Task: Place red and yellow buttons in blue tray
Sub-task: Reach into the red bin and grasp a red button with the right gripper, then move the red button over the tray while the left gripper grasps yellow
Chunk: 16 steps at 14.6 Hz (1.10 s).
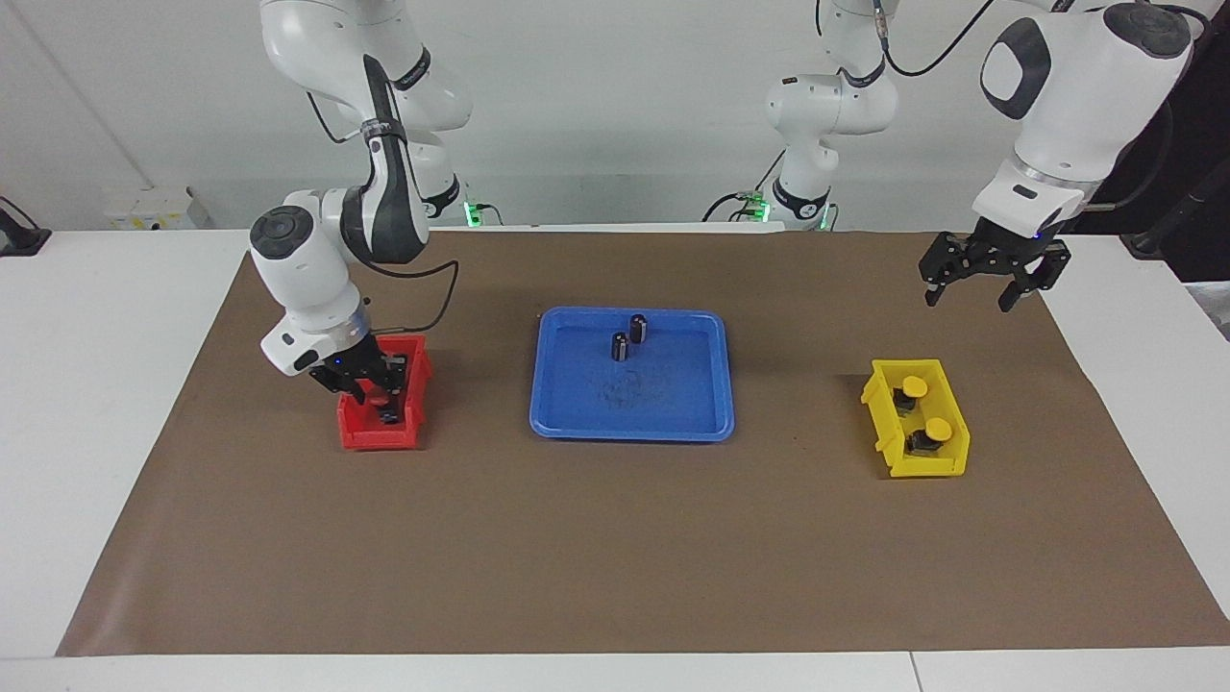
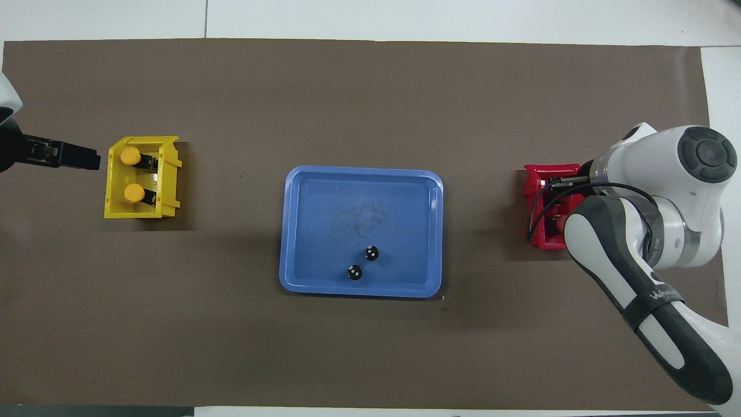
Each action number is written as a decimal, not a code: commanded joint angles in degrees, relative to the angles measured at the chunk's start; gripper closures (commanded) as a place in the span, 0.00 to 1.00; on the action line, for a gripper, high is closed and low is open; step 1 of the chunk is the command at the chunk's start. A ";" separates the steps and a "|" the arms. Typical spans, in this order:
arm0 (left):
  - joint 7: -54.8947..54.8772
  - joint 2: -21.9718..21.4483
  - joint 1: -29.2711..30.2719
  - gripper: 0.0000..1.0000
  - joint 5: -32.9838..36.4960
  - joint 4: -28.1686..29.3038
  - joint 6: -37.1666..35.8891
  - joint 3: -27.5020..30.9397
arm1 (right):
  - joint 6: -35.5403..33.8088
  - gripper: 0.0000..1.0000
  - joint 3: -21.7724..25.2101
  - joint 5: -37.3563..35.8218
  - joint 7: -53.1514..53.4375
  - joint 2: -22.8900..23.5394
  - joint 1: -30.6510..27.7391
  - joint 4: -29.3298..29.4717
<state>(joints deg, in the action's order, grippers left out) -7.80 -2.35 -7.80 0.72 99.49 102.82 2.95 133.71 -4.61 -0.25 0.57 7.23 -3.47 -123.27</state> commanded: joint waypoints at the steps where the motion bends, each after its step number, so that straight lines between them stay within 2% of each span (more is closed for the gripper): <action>1: -0.73 -1.78 0.41 0.00 -0.55 2.81 1.86 0.04 | 1.38 0.64 -0.40 -0.02 -1.19 -0.90 -0.58 -1.88; 2: -0.73 -1.78 0.41 0.00 -0.46 2.90 1.77 0.04 | 0.50 0.70 -0.40 -0.02 -1.19 -0.90 -0.66 -1.45; 3: -0.64 -1.34 0.41 0.00 -0.46 2.90 2.03 0.04 | -0.90 0.71 -0.31 -0.02 -1.36 -0.73 -0.75 -0.23; 4: -0.64 -0.56 0.41 0.00 -0.37 2.90 2.64 0.04 | -5.17 0.71 -0.31 -0.02 -1.97 -0.46 -0.84 3.01; 7: -1.08 5.05 2.07 0.01 -0.28 2.81 8.43 0.04 | -21.17 0.71 -0.31 -1.68 -2.24 0.86 -0.05 16.97; 9: -1.08 9.89 1.82 0.04 -0.19 3.07 14.31 0.04 | -27.95 0.71 -0.49 -2.13 -1.46 1.03 2.05 23.31; 10: -1.52 11.82 1.99 0.10 -0.19 4.64 18.26 0.04 | -30.50 0.71 -0.49 -2.13 1.42 3.21 5.63 27.69; 12: -2.57 15.25 2.52 0.21 -0.28 6.32 25.56 0.13 | -30.01 0.71 -0.49 -2.21 11.33 4.90 12.31 31.24; 14: -3.19 17.81 3.48 0.23 -0.19 6.33 28.65 0.04 | -26.24 0.72 -0.58 -1.95 19.52 5.69 16.98 30.47; 16: -3.19 18.17 3.75 0.24 -0.19 6.94 29.37 0.04 | -24.03 0.72 -0.49 -1.95 26.37 6.92 23.39 29.76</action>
<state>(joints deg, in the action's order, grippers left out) -9.67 16.65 -4.90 0.72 105.52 131.10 3.21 108.11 -5.33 -1.44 21.67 11.93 16.34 -94.40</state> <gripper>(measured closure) 0.229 0.586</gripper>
